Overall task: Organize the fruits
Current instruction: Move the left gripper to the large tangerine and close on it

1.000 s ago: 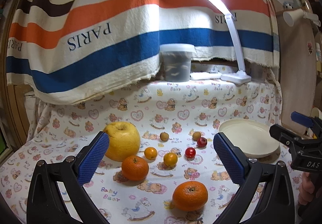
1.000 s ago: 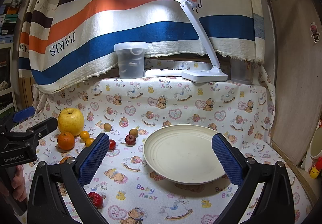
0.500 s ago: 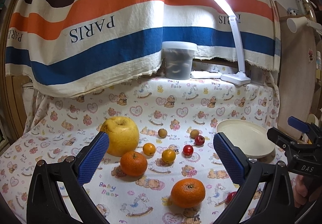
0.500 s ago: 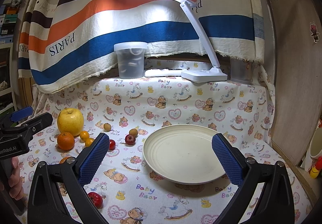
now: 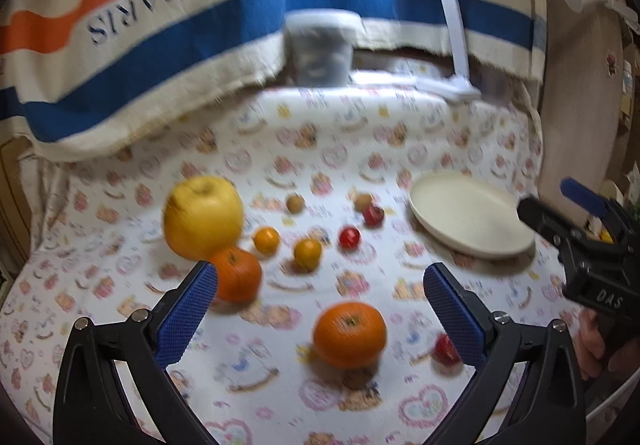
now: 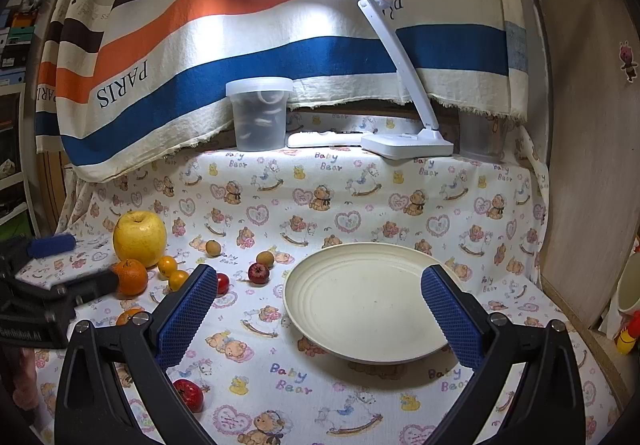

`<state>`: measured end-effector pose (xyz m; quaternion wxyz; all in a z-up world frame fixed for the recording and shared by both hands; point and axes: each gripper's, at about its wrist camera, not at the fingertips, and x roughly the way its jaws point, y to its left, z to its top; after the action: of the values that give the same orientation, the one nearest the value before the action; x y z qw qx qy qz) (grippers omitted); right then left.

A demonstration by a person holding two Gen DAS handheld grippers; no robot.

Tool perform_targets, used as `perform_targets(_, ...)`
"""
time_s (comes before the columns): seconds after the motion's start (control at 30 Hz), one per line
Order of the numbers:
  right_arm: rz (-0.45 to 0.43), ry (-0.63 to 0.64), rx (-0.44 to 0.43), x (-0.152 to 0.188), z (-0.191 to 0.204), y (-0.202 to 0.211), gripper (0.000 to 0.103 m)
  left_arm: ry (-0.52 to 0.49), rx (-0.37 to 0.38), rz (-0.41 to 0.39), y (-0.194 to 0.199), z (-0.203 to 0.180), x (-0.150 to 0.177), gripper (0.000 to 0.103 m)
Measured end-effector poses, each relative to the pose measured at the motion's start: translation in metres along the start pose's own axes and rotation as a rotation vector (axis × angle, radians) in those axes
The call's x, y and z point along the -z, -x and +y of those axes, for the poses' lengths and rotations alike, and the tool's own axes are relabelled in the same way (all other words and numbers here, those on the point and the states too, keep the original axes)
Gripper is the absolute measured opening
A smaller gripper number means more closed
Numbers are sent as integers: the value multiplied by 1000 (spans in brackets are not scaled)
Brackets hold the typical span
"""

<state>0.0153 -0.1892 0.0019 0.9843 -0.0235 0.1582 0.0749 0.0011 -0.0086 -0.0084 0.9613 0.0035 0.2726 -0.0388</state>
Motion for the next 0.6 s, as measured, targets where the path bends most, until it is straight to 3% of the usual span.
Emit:
perform_targets(0.1, 17, -1, -1, 0, 0, -4, 102, -16, 8, 45, -6, -5, 4, 101)
perform_targets(0.3, 19, 4, 1, -2, 2, -5, 102, -17, 43, 164, -24, -8, 11, 87)
perform_targets(0.6, 17, 19, 0, -2, 5, -3, 102, 24, 101, 289, -44, -4, 20, 53)
